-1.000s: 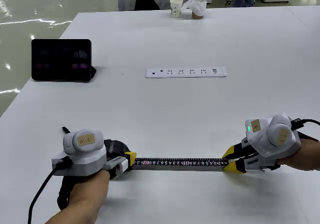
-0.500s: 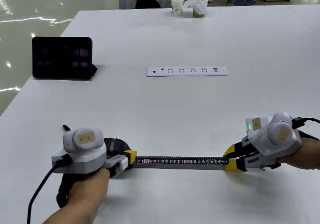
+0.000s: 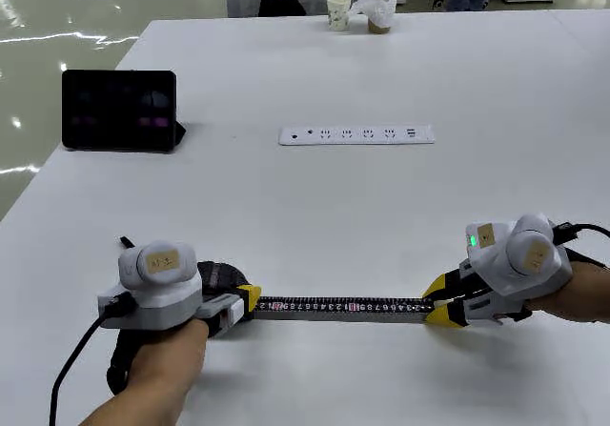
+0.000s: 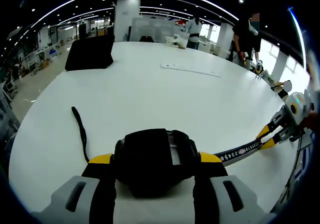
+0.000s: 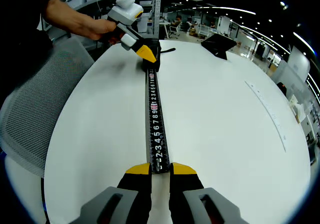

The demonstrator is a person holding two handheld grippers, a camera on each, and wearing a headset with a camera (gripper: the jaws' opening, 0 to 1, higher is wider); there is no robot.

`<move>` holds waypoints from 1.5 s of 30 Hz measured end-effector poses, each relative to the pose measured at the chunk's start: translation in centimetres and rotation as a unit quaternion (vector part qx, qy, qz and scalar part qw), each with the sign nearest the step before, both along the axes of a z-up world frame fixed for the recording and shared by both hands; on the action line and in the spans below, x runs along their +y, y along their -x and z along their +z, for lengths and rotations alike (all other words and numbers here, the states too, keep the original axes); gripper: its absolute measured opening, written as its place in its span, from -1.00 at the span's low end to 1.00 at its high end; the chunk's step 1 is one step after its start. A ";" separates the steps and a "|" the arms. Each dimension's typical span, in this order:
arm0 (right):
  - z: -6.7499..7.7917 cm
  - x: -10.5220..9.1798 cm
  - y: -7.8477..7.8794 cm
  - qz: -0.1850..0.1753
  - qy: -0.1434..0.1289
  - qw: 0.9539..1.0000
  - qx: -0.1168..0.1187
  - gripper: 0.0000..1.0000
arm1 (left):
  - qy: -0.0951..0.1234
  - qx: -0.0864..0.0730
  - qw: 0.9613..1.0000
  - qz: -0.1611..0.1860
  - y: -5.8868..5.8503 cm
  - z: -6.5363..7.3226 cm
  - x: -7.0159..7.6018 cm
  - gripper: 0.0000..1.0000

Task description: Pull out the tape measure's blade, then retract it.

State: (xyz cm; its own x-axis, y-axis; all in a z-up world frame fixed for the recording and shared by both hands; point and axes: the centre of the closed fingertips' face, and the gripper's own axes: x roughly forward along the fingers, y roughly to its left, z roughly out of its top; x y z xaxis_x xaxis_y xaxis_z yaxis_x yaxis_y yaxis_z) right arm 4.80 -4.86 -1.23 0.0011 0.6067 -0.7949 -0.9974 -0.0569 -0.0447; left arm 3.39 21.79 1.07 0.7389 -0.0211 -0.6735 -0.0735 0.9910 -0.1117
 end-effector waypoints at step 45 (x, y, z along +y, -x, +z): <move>0.2 3.1 0.3 0.008 -0.008 1.000 -0.001 -0.81 | 0.011 0.000 1.000 -0.002 0.1 0.1 0.1 0.15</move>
State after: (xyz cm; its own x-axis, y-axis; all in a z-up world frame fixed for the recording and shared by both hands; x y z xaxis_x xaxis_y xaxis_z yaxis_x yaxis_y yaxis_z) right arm 4.50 -1.80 -0.99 -0.0082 0.6191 -0.7853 -0.9962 -0.0728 -0.0469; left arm 3.32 21.90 1.17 0.7385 -0.0389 -0.6731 -0.0691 0.9887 -0.1331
